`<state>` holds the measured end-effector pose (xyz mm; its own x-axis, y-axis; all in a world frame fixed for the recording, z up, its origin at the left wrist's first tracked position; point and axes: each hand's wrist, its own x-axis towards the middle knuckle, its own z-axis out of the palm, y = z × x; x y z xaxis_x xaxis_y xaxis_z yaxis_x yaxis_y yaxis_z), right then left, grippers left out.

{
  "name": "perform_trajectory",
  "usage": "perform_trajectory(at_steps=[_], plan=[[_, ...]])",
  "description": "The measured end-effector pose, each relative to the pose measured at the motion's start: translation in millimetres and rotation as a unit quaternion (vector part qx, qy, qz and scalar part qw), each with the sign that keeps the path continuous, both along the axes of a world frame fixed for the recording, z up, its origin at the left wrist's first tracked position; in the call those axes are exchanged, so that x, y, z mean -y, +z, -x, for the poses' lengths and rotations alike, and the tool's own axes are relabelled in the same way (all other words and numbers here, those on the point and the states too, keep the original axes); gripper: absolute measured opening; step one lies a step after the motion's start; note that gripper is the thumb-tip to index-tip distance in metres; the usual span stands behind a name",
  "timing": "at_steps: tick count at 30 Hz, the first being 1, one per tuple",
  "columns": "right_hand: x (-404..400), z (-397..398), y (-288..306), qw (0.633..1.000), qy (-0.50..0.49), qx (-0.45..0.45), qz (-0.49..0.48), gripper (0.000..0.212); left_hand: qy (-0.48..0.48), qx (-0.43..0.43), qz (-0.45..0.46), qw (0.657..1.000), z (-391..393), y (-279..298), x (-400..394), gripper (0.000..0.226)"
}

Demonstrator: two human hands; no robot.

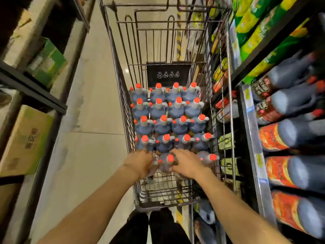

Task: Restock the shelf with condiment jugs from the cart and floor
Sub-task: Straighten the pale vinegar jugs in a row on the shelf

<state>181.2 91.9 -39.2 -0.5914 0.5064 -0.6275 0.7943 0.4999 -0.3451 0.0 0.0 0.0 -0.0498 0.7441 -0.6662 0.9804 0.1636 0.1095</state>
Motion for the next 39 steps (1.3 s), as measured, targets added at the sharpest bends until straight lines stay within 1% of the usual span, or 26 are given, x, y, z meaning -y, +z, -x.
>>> perform_trajectory(at_steps=[1,4,7,9,14,20,24,28,32,33,34,35,36,37,38,39], plan=[[0.1,1.4,-4.5,1.000,0.010,0.009,0.000,0.067,-0.003,-0.010,0.022,1.000,-1.4,-5.3,-3.5,0.042],[0.6,3.2,-14.7,0.999,0.022,0.025,-0.019,0.064,-0.015,-0.037,0.037,0.999,-3.0,-18.5,-11.9,0.041],[1.5,7.3,-21.6,0.999,0.021,0.029,-0.021,0.061,-0.025,-0.043,0.068,0.996,-3.5,-31.4,-19.6,0.037],[1.3,9.9,-24.3,0.999,0.016,0.029,-0.022,0.059,-0.029,-0.049,0.072,0.996,-4.0,-38.2,-21.3,0.036],[1.6,12.0,-32.1,0.999,-0.007,0.016,-0.031,0.042,-0.023,-0.035,0.071,0.997,-5.6,-49.6,-20.4,0.032],[-3.3,15.7,-32.2,0.999,-0.011,0.035,-0.028,0.047,-0.005,-0.013,0.060,0.998,-3.7,-49.6,-19.6,0.029],[-2.2,14.1,-31.1,0.999,-0.021,0.028,-0.026,0.048,-0.030,-0.011,0.053,0.998,-1.4,-45.8,-19.0,0.027],[-5.1,10.9,-26.8,0.999,-0.038,-0.005,-0.025,0.046,-0.057,0.000,0.038,0.998,4.7,-40.4,-19.7,0.025],[-10.9,4.5,-12.9,0.996,-0.053,-0.074,-0.025,0.045,-0.059,0.041,-0.018,0.997,21.7,-26.1,-22.1,0.022],[-11.8,2.7,-9.2,0.993,-0.066,-0.094,-0.017,0.043,-0.065,0.054,-0.041,0.996,26.5,-20.6,-22.9,0.026],[-12.8,1.1,-5.4,0.990,-0.083,-0.113,-0.003,0.042,-0.061,0.079,-0.063,0.993,31.0,-13.2,-23.6,0.035],[-13.7,-0.3,-2.4,0.986,-0.101,-0.133,0.013,0.040,-0.052,0.117,-0.103,0.986,35.3,-7.9,-22.6,0.045],[-14.7,-1.2,1.7,0.981,-0.117,-0.155,0.024,0.040,-0.032,0.155,-0.153,0.975,40.0,-2.3,-20.6,0.050],[-15.6,-2.2,5.8,0.975,-0.131,-0.176,0.035,0.039,-0.007,0.192,-0.194,0.962,45.6,2.3,-17.3,0.046],[-15.9,-2.7,10.6,0.969,-0.144,-0.196,0.047,0.039,0.030,0.228,-0.210,0.950,50.0,8.6,-14.1,0.037],[-15.4,-2.9,17.0,0.963,-0.151,-0.216,0.055,0.037,0.067,0.258,-0.205,0.942,54.6,13.9,-11.1,0.026]])
